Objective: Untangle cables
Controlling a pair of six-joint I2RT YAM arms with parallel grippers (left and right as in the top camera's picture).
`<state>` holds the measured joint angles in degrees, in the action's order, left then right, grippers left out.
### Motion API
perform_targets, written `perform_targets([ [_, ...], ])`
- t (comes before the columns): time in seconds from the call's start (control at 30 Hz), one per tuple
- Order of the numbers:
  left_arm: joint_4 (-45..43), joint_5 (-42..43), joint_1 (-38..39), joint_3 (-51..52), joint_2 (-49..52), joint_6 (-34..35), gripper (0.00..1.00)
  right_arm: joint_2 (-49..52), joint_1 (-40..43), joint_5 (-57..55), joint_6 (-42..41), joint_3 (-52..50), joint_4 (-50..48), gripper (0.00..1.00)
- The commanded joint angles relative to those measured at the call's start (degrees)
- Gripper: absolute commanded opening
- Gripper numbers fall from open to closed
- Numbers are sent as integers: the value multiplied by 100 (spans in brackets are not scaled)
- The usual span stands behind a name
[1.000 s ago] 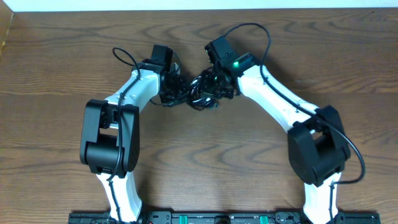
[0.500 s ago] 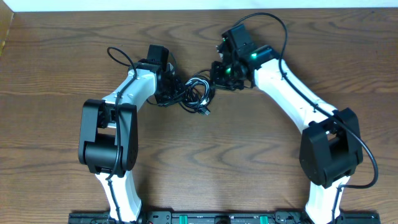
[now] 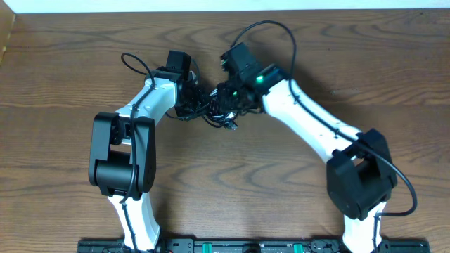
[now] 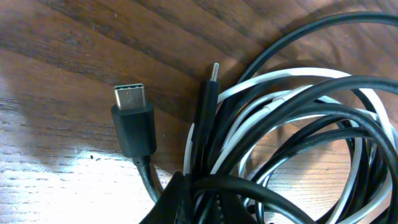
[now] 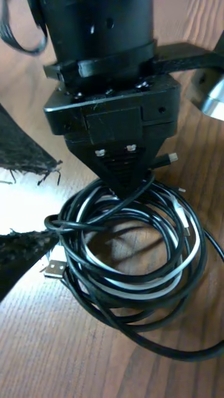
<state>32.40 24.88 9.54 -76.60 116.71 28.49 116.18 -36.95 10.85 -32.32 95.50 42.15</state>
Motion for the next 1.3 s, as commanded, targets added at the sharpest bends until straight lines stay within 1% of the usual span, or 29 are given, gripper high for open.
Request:
perform_targets([
  [0.0, 28, -153, -33, 37, 101, -9, 8, 304, -197, -1010, 66, -7, -17, 32],
  [0.13, 26, -153, -33, 37, 101, -9, 8, 542, -343, -1051, 66, -9, -52, 36],
  [0.27, 28, -153, -33, 37, 101, -9, 8, 730, -382, -1054, 68, -9, -72, 36],
  [0.33, 26, -153, -33, 37, 101, -9, 8, 774, -376, -1054, 68, -9, -111, 33],
  [0.37, 26, -153, -33, 37, 101, -9, 8, 791, -367, -1075, 68, -9, -125, 28],
  [0.43, 26, -153, -33, 37, 101, -9, 8, 791, -361, -1176, 70, -9, -111, 8],
  [0.47, 26, -151, -33, 37, 101, -9, 8, 791, -361, -1200, 70, -9, -103, 3],
  [0.5, 26, -153, -33, 37, 101, -9, 8, 789, -358, -1202, 72, -9, -103, 2],
  [0.63, 26, -138, -33, 37, 101, -9, 8, 789, -321, -1200, 72, -4, -94, 2],
  [0.83, 26, -136, -33, 37, 101, -9, 8, 793, -358, -1231, 68, -15, -81, 15],
  [1.07, 26, -136, -33, 37, 101, -9, 8, 828, -472, -1438, 68, -249, -527, 18],
  [1.1, 26, -136, -33, 37, 101, -9, 8, 857, -472, -1438, 68, -273, -557, 17],
  [1.17, 26, -136, -33, 37, 101, -9, 8, 920, -474, -1440, 70, -282, -555, 14],
  [1.23, 26, -136, -33, 37, 101, -9, 8, 944, -472, -1438, 81, -282, -533, 1],
  [1.27, 26, -138, -33, 37, 101, -9, 8, 944, -470, -1436, 131, -282, -529, 1],
])
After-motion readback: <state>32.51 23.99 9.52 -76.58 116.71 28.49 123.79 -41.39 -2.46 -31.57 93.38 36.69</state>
